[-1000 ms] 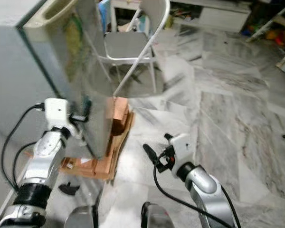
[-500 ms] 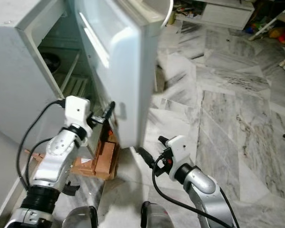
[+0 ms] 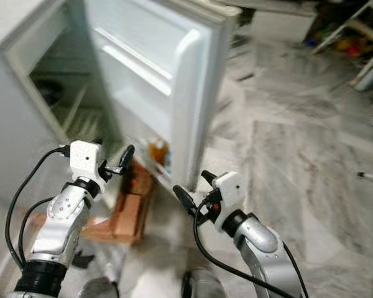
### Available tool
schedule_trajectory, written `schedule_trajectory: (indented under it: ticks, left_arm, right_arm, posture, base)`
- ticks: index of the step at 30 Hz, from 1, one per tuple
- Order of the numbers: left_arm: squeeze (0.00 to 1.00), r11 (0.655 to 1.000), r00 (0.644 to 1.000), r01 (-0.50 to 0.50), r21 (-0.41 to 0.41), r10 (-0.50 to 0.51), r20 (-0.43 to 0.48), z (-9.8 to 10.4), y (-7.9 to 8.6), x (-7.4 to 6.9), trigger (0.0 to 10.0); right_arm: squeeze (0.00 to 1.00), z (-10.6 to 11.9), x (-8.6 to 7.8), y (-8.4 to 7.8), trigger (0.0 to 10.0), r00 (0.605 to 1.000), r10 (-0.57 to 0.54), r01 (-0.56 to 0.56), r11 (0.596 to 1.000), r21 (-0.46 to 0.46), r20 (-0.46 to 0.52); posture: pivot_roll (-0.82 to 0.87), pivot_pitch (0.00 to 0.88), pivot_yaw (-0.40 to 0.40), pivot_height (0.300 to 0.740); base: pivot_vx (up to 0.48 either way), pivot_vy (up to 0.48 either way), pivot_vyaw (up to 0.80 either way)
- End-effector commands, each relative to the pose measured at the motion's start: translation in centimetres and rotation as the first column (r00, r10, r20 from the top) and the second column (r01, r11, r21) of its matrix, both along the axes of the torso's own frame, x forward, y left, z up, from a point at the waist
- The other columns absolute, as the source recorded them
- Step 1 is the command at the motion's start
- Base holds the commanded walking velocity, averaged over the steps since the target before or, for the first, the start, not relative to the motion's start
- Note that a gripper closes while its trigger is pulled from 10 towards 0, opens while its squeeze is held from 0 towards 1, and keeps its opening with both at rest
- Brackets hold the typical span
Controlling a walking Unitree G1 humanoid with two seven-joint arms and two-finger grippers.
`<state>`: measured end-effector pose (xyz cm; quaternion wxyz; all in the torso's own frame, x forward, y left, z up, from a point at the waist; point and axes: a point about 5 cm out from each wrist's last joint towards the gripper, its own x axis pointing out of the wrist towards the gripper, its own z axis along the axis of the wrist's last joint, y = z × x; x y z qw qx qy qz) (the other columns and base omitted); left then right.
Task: Restocking fridge
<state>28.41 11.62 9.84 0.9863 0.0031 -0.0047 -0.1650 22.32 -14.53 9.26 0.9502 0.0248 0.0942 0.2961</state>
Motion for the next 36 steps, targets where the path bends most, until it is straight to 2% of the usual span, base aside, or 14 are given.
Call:
schedule_trajectory:
  ticks: [1, 8, 13, 24, 30, 31, 32, 33, 34, 36]
  left_arm:
    - [0.0, 1.0, 1.0, 0.003, 0.025, -0.003, 0.013, 0.3, 0.0, 0.0, 10.0]
    - [0.0, 1.0, 1.0, 0.005, 0.027, -0.006, 0.014, 0.5, -0.3, 0.8, 10.0]
    - [0.0, 0.999, 1.0, 0.013, 0.038, -0.014, 0.017, 0.8, -1.1, 1.9, 10.0]
    - [0.0, 0.997, 0.999, 0.049, 0.052, -0.05, 0.018, 1.2, -2.8, 3.4, 10.0]
    - [0.0, 0.997, 1.0, -0.012, 0.07, 0.012, 0.002, 0.5, -1.6, 3.4, 10.0]
    - [0.0, 0.996, 0.999, -0.035, 0.084, 0.035, -0.008, 0.1, -1.1, 3.3, 10.0]
    - [0.0, 0.988, 0.995, -0.097, 0.121, 0.101, -0.022, -0.5, -0.1, 3.0, 10.0]
    - [0.0, 0.988, 0.995, -0.097, 0.121, 0.101, -0.022, -0.5, -0.1, 3.0, 10.0]
    - [0.0, 0.978, 0.987, -0.149, 0.143, 0.156, -0.035, -1.0, 0.9, 2.6, 10.0]
    - [0.0, 0.975, 0.984, -0.168, 0.149, 0.175, -0.039, -1.4, 1.6, 2.2, 10.0]
  right_arm:
    - [0.0, 0.2, 0.2, -0.1, 10.0, 1.0, -0.01, 0.01, 1.0, 0.003, 0.002]
    - [0.0, 0.0, 0.4, -0.1, 10.0, 1.0, -0.016, 0.016, 1.0, -0.006, 0.0]
    - [0.0, -0.3, 0.5, -0.2, 10.0, 1.0, -0.026, 0.026, 1.0, -0.011, 0.005]
    - [0.0, -0.8, 0.4, -0.1, 10.0, 0.999, -0.039, 0.039, 0.999, -0.015, 0.009]
    - [0.0, -1.1, 0.5, -0.2, 10.0, 0.999, -0.053, 0.053, 0.998, -0.015, 0.009]
    - [0.0, -1.2, 0.5, -0.3, 10.0, 0.998, -0.056, 0.056, 0.998, -0.015, 0.008]
    - [0.0, -1.3, 0.5, -0.3, 10.0, 0.998, -0.06, 0.06, 0.998, -0.016, 0.007]
    - [0.0, -1.3, 0.5, -0.3, 10.0, 0.998, -0.06, 0.06, 0.998, -0.016, 0.007]
    - [0.0, -1.4, 0.5, -0.3, 10.0, 0.998, -0.06, 0.061, 0.998, -0.016, 0.007]
    - [0.0, -1.4, 0.6, -0.3, 10.0, 0.998, -0.061, 0.061, 0.998, -0.016, 0.006]
  posture:
    - [0.01, 0.116, -0.034, 0.74]
    - [0.01, 0.112, -0.036, 0.74]
    - [0.01, 0.109, -0.035, 0.74]
    - [0.0, 0.104, -0.025, 0.74]
    - [0.0, 0.104, -0.023, 0.74]
    - [0.0, 0.104, -0.02, 0.74]
    - [0.0, 0.105, -0.02, 0.74]
    - [0.0, 0.105, -0.02, 0.74]
    - [0.01, 0.106, -0.02, 0.74]
    - [0.01, 0.106, -0.021, 0.74]
  base:
    - [0.386, -0.281, 0.0]
    - [0.427, -0.037, 0.0]
    - [0.462, 0.0, 0.0]
    - [0.469, 0.0, 0.0]
    - [0.416, 0.0, 0.0]
    - [0.0, 0.0, 0.0]
    - [0.0, 0.0, 0.0]
    - [0.0, 0.0, 0.0]
    - [0.0, 0.0, 0.0]
    - [0.0, 0.0, 0.0]
